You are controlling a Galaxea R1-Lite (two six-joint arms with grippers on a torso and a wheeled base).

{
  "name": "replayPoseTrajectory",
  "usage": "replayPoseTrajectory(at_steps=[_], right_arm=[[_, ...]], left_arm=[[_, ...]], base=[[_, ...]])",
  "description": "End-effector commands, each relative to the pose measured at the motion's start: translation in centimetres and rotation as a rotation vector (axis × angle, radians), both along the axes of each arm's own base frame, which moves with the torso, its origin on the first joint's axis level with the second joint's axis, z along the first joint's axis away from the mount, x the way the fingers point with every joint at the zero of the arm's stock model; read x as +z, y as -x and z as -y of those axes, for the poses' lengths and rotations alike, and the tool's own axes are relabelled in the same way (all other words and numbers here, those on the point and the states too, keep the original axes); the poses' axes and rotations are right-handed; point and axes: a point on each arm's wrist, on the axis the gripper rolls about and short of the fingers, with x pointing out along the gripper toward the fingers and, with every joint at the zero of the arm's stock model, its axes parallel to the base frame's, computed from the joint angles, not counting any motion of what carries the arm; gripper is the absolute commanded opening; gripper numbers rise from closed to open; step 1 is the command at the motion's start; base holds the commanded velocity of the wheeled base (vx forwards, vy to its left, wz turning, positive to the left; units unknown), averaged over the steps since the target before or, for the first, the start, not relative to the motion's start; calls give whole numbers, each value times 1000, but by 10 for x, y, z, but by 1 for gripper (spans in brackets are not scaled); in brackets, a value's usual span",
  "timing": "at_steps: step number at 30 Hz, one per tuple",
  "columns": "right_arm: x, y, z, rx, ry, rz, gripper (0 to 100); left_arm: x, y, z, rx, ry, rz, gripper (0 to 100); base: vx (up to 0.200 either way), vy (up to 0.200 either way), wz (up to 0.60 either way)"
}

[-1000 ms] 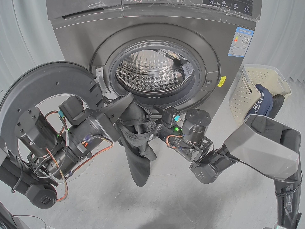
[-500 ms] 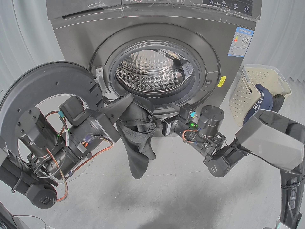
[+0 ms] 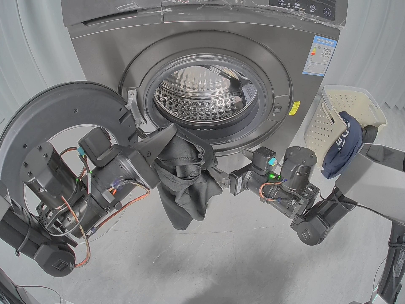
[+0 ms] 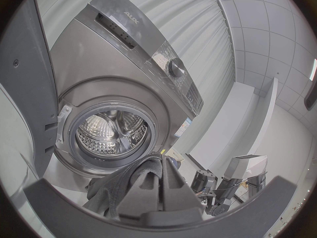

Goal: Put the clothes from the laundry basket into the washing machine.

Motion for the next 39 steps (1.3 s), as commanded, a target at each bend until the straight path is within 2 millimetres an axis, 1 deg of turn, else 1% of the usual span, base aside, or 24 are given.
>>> replayPoseTrajectory(at_steps=[1, 6, 11, 14, 15, 16, 21, 23, 25, 29, 32, 33, 36, 39], right_arm=[[-1, 5, -9, 25, 3, 0, 100], [-12, -4, -21, 37, 3, 0, 100], [-20, -11, -39, 68, -11, 11, 100], [-19, -11, -48, 105, -25, 24, 100], [-19, -11, -48, 105, -25, 24, 100], [-19, -8, -52, 141, -25, 22, 100], [-24, 4, -52, 172, -15, -15, 100], [-21, 8, -50, 175, -13, -18, 100], [-23, 9, -50, 175, -7, -21, 100], [-23, 8, -55, 177, -4, -2, 100], [-22, 0, -64, 170, -24, 23, 100], [-18, -2, -66, 165, -34, 34, 100], [-13, -11, -66, 147, -56, 56, 100], [-12, -14, -64, 134, -65, 60, 100]], left_arm=[[0, 0, 0, 0, 1, -1, 0], [0, 0, 0, 0, 0, -2, 0], [-1, 0, 0, -2, 0, -3, 0], [-1, 0, 0, -2, -1, -4, 0], [-1, 0, 0, -2, -1, -4, 0], [-1, 0, 0, -2, 0, -3, 0], [1, 0, 0, -1, 3, 0, 0], [1, 0, 0, -1, 4, 1, 0], [1, 0, 0, -1, 4, 1, 0], [0, 0, 0, 0, 2, 1, 0], [0, 0, 0, 0, 0, -2, 0], [0, 0, 0, 0, 1, -1, 0], [0, 0, 0, 0, 0, -2, 0], [0, 0, 0, 0, 0, -2, 0]], base=[[0, 0, 0], [0, 0, 0], [0, 0, 0], [0, 0, 0], [0, 0, 0], [0, 0, 0], [0, 0, 0], [0, 0, 0], [0, 0, 0], [0, 0, 0], [0, 0, 0], [0, 0, 0], [0, 0, 0], [0, 0, 0]])
